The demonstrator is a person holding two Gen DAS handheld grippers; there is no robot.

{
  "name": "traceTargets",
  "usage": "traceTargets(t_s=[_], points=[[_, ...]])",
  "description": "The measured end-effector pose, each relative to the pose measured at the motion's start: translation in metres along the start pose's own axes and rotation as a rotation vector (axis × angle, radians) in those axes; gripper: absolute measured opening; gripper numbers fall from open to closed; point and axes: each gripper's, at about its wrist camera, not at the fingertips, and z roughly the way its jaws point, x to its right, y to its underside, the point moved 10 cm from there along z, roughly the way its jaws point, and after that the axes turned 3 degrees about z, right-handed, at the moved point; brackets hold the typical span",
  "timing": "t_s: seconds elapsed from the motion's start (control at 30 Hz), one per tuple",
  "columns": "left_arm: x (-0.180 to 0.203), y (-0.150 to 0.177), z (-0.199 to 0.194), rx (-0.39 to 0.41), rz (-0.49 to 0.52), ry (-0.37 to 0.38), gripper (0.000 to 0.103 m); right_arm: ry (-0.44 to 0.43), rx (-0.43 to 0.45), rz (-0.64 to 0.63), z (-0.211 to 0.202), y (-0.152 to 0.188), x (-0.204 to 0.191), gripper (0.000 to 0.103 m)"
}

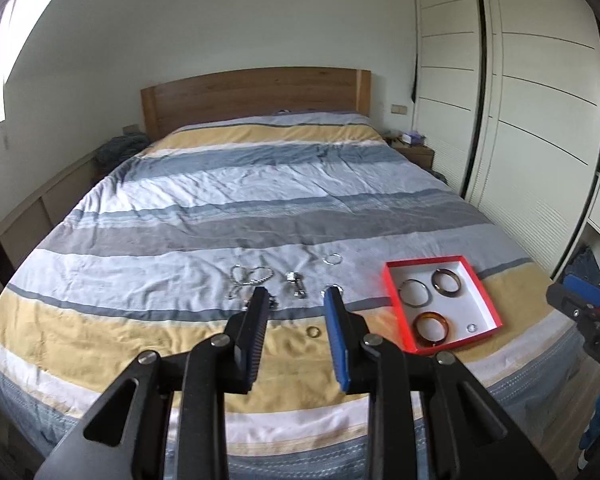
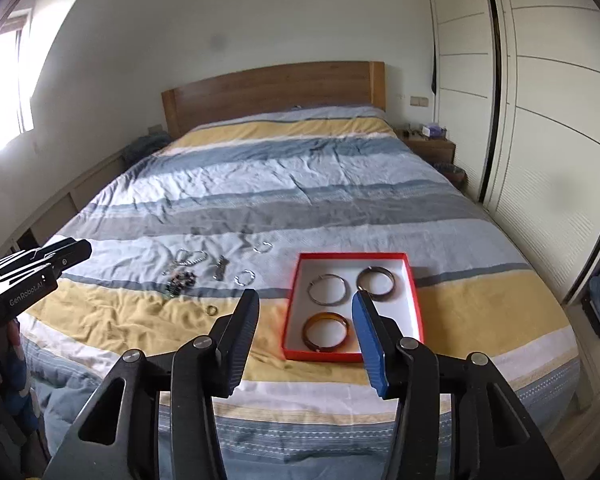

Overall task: Organize jewelry
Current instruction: 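Withdraw both grippers from the box back over the jewelry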

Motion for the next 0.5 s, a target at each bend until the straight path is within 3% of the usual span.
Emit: traceTargets(t_s=[0.3,0.5], points=[[-0.100,0.013,-0.076,0.090,-0.120,-0.129,0.040,-0.113,0.120,-0.104,-0.070,-0.013,-0.088,0.054],[-0.145,0.036,-0.095,0.075,-0.170,-0.221,0.041,-0.174,0.157,-0.124,-0.089,-0.005,-0.113,0.054]])
